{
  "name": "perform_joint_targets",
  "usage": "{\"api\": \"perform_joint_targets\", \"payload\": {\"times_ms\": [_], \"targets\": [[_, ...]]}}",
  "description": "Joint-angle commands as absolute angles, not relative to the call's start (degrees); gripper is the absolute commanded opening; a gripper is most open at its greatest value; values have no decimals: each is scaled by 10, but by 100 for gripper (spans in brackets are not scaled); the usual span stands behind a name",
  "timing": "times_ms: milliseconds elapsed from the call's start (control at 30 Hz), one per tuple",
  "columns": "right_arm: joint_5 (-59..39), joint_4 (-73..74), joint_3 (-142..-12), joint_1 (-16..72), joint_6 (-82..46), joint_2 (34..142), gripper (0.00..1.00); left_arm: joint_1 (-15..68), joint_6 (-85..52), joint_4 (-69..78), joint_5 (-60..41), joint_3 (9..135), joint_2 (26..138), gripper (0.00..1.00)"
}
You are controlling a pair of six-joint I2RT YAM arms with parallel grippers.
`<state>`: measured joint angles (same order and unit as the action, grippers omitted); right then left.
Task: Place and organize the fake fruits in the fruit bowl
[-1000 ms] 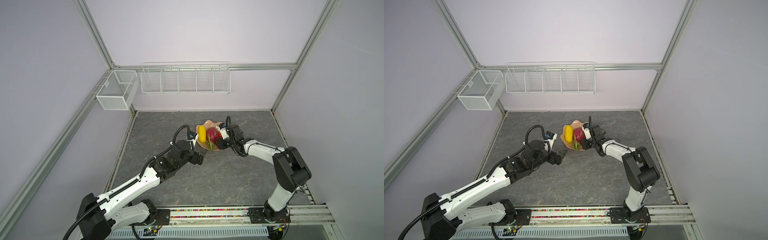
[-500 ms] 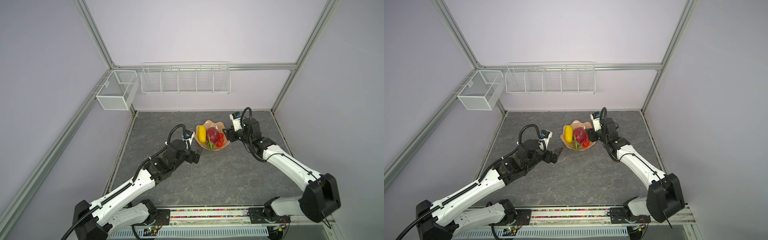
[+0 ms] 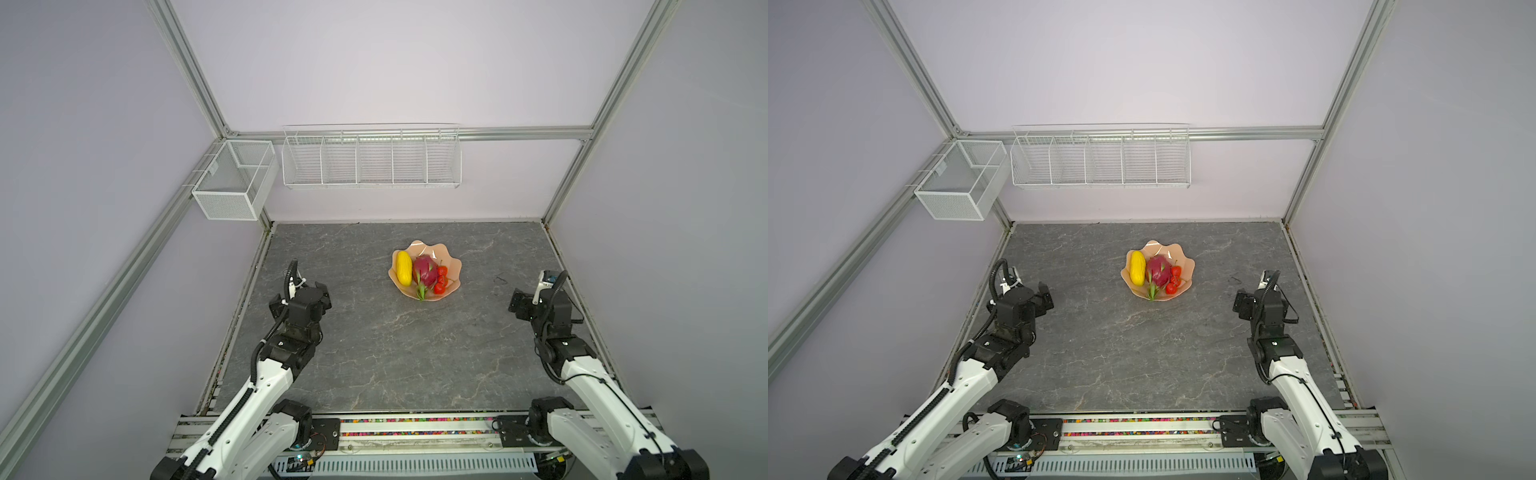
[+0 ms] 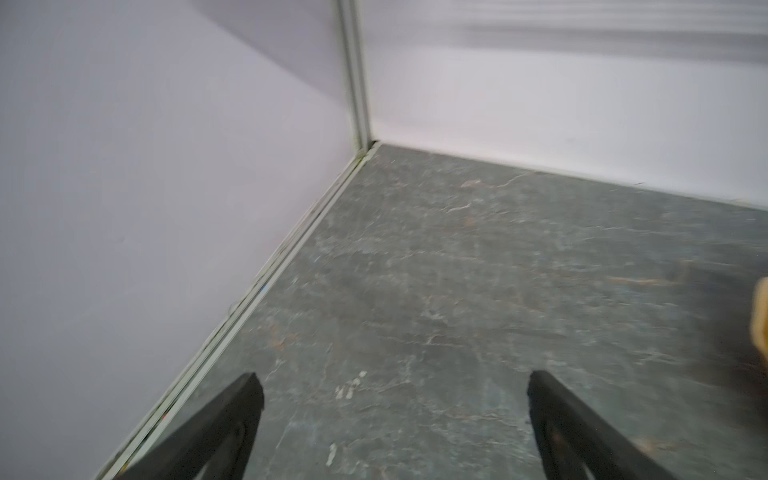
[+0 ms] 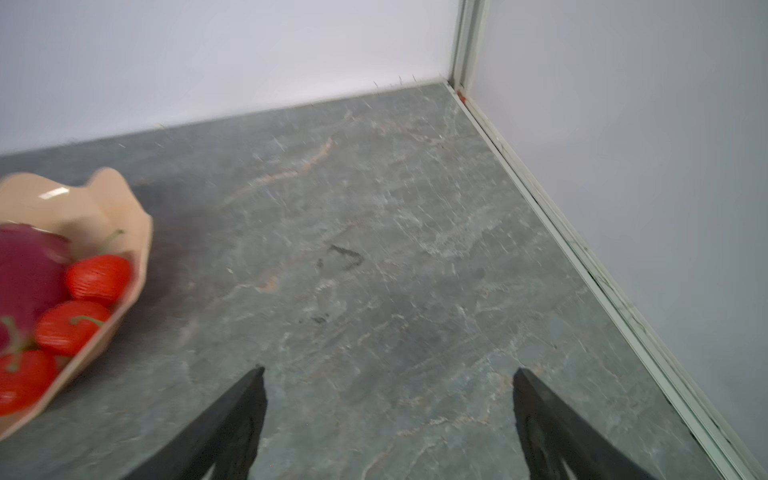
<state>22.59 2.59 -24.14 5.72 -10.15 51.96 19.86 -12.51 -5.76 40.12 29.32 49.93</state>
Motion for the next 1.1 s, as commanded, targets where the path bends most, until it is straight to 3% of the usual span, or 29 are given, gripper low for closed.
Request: {"api": "perform_joint_targets", "payload": {"times_ms": [0,167,300,433,567,633,733,867,967,1067], "targets": [[278,156,-193,48,-70,571,93,163,-96,145,443,227,534,99],[193,337,-166,35,-27,664,93,78,-83,387,335,169,691,99],[142,474,-159,25,-4,736,94,61,-41,412,253,217,770,99],[124,543,-161,20,14,797,93,44,-19,646,208,175,903,99],[112,649,-166,14,20,903,93,41,-37,526,208,203,866,99],[108,505,-212,14,12,868,92,42,-25,564,211,208,895,99],[119,541,-208,14,12,885,89,41,-46,465,219,235,867,99],[117,522,-213,14,12,883,89,41,-29,559,217,212,895,99],[117,509,-216,13,12,881,89,41,-36,508,216,223,880,99],[115,503,-218,13,11,879,89,41,-30,550,217,214,893,99]]}}
